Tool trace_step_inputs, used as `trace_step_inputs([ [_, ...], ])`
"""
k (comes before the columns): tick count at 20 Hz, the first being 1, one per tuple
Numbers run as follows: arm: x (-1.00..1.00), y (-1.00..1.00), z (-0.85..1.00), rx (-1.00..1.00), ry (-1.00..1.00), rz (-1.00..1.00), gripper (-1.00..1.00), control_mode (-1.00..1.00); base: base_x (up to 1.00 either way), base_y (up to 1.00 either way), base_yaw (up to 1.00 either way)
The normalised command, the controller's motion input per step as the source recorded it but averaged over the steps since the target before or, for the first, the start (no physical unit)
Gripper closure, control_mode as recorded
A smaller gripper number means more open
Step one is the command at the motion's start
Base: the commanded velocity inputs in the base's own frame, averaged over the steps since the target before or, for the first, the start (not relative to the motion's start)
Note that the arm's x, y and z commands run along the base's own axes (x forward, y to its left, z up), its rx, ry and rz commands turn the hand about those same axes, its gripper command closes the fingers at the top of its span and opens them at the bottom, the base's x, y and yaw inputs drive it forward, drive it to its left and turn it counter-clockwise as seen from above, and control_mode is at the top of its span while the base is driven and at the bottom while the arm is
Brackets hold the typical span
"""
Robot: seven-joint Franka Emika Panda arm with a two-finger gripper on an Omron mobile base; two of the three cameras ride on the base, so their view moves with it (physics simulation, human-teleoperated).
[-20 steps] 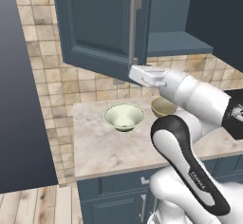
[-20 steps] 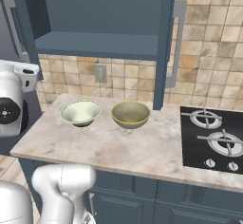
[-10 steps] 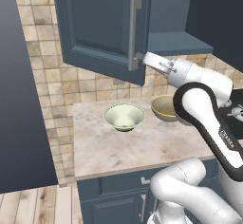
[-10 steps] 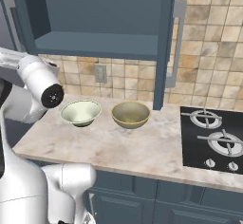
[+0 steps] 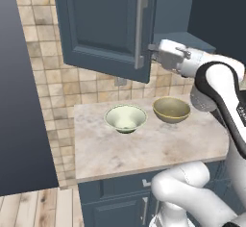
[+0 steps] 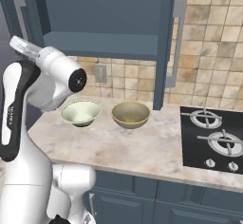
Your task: Open the cabinet. Pick the bowls from the counter and place them in the cabinet. Then close the cabinet.
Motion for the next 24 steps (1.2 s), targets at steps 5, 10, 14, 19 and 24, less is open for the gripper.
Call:
trace_step_inputs([
  [5, 0.00, -0.37, 0.00, 0.05, 0.14, 0.11, -1.00, -1.00, 0.00, 0.00, 0.00],
  [10, 0.24, -0.09, 0.00, 0.00, 0.16, 0.03, -1.00, -1.00, 0.00, 0.00, 0.00],
  [14, 0.37, 0.00, 0.00, 0.00, 0.13, 0.00, -1.00, -1.00, 0.00, 0.00, 0.00],
  [19, 0.19, -0.04, 0.00, 0.03, 0.08, 0.00, -1.00, -1.00, 0.00, 0.00, 0.00],
  [24, 0.40, 0.00, -0.01, 0.01, 0.10, 0.00, -1.00, -1.00, 0.00, 0.00, 0.00],
])
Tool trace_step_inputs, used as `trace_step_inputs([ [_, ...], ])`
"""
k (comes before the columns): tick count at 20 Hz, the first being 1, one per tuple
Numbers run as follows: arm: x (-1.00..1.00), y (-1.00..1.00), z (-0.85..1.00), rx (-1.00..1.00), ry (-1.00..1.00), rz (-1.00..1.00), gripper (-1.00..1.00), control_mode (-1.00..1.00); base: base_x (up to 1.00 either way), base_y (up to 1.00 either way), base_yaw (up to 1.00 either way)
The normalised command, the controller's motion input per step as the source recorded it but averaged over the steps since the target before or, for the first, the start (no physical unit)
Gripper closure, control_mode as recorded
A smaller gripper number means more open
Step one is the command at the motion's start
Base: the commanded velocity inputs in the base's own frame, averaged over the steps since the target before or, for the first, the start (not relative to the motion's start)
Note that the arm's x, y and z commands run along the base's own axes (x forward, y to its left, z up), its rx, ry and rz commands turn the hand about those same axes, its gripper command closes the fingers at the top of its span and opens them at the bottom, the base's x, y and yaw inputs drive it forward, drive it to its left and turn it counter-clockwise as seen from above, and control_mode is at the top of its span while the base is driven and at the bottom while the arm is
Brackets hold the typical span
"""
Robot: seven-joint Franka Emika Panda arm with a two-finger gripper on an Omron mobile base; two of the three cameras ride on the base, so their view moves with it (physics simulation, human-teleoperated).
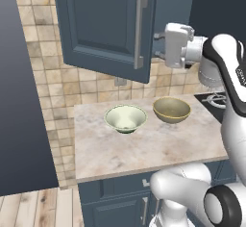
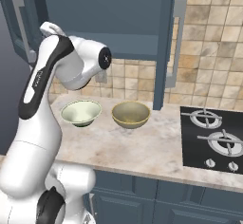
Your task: Open the cabinet. Pick the bowls from the counter and place them in the cabinet. Then close the cabinet.
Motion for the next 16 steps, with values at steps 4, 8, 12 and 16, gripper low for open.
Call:
trace_step_inputs([
  [4, 0.58, 0.00, -0.04, 0.00, 0.06, 0.00, -1.00, -1.00, 0.00, 0.00, 0.00],
  [8, 0.67, 0.02, -0.08, 0.00, -0.01, 0.01, -1.00, -1.00, 0.00, 0.00, 0.00],
  [12, 0.40, 0.00, -0.02, 0.00, 0.00, 0.04, -1.00, -1.00, 0.00, 0.00, 0.00],
  [16, 0.42, 0.11, 0.00, -0.02, 0.05, 0.15, -1.00, -1.00, 0.00, 0.00, 0.00],
])
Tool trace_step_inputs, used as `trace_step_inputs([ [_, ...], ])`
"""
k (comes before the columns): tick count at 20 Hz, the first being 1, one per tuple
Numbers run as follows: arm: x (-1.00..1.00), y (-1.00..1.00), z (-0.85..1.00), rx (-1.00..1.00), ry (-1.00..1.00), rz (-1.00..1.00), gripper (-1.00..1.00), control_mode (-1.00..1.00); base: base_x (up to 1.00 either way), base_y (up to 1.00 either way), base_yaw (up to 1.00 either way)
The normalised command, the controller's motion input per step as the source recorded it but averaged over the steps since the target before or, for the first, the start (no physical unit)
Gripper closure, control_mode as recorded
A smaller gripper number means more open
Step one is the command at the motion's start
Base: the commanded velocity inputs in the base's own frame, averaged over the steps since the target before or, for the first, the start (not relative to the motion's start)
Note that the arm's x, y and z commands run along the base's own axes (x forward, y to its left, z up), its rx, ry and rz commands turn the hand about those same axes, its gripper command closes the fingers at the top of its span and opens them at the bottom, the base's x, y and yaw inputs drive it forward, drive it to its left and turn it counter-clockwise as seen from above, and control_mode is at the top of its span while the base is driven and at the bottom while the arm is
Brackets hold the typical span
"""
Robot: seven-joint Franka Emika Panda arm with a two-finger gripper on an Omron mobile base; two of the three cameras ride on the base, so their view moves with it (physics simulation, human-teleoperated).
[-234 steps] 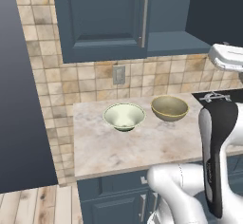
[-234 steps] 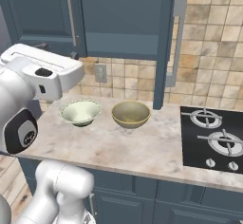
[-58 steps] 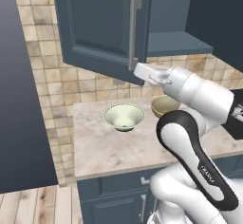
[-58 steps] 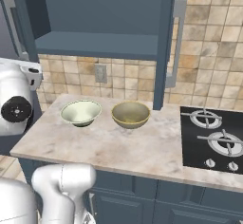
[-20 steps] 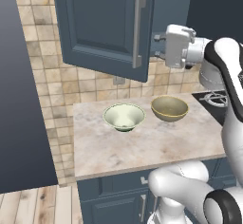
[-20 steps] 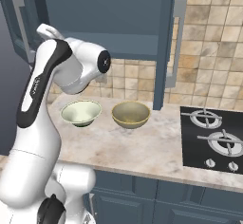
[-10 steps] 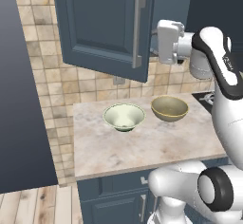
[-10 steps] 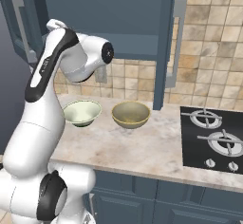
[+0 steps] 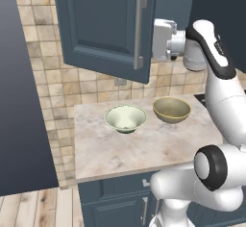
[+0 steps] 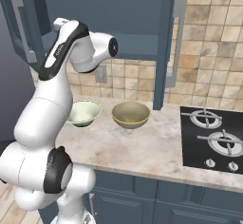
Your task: Open the cabinet. Pick the bowls from the counter and place them in the cabinet. Then close the cabinet.
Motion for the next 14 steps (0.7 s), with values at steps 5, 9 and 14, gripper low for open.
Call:
trace_step_inputs([
  [5, 0.19, 0.35, 0.00, -0.07, 0.10, 0.13, -1.00, -1.00, 0.00, 0.00, 0.00],
  [9, 0.00, 0.25, 0.00, -0.06, 0.04, 0.05, -1.00, -1.00, 0.00, 0.00, 0.00],
  [14, -0.29, 0.42, 0.00, -0.07, 0.00, 0.07, -1.00, -1.00, 0.00, 0.00, 0.00],
])
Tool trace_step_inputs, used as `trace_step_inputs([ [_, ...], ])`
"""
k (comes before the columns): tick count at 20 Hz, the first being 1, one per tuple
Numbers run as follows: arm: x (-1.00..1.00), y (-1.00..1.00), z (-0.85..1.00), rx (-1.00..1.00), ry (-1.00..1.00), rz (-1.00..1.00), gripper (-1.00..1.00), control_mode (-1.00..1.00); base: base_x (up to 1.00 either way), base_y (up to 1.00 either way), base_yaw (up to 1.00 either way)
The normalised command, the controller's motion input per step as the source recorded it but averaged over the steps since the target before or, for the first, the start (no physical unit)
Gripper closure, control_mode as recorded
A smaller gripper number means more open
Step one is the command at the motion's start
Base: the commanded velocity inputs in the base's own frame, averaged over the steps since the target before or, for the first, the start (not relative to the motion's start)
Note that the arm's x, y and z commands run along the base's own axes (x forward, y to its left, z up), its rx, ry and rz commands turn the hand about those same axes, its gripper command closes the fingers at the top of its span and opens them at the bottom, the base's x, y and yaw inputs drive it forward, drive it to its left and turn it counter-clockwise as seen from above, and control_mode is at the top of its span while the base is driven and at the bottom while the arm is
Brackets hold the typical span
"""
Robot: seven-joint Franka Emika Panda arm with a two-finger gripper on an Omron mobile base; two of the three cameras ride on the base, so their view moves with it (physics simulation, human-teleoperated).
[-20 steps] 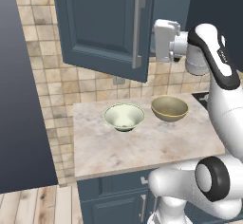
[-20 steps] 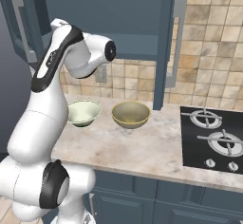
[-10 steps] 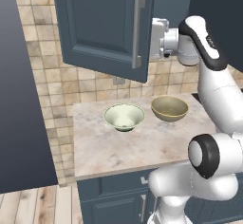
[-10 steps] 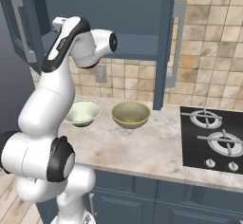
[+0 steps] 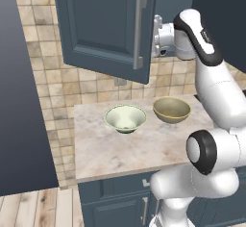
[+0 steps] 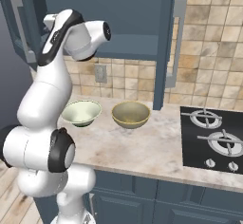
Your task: Open the cabinet. Pick the bowls from the counter and place them in the cabinet. Then close the cabinet.
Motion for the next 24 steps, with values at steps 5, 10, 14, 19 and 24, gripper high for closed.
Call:
trace_step_inputs([
  [5, -0.66, 0.31, 0.00, -0.02, -0.01, 0.08, -1.00, -1.00, 0.00, 0.00, 0.00],
  [10, -0.99, 0.16, 0.00, 0.00, -0.05, 0.01, -1.00, -1.00, 0.00, 0.00, 0.00],
  [14, -1.00, 0.49, 0.00, -0.03, -0.03, 0.01, -1.00, -1.00, 0.00, 0.00, 0.00],
  [19, -0.75, 1.00, -0.22, -0.23, -0.01, 0.00, -1.00, -1.00, 0.00, 0.00, 0.00],
  [24, -0.10, 1.00, -0.20, -0.30, 0.00, -0.03, -1.00, -1.00, 0.00, 0.00, 0.00],
])
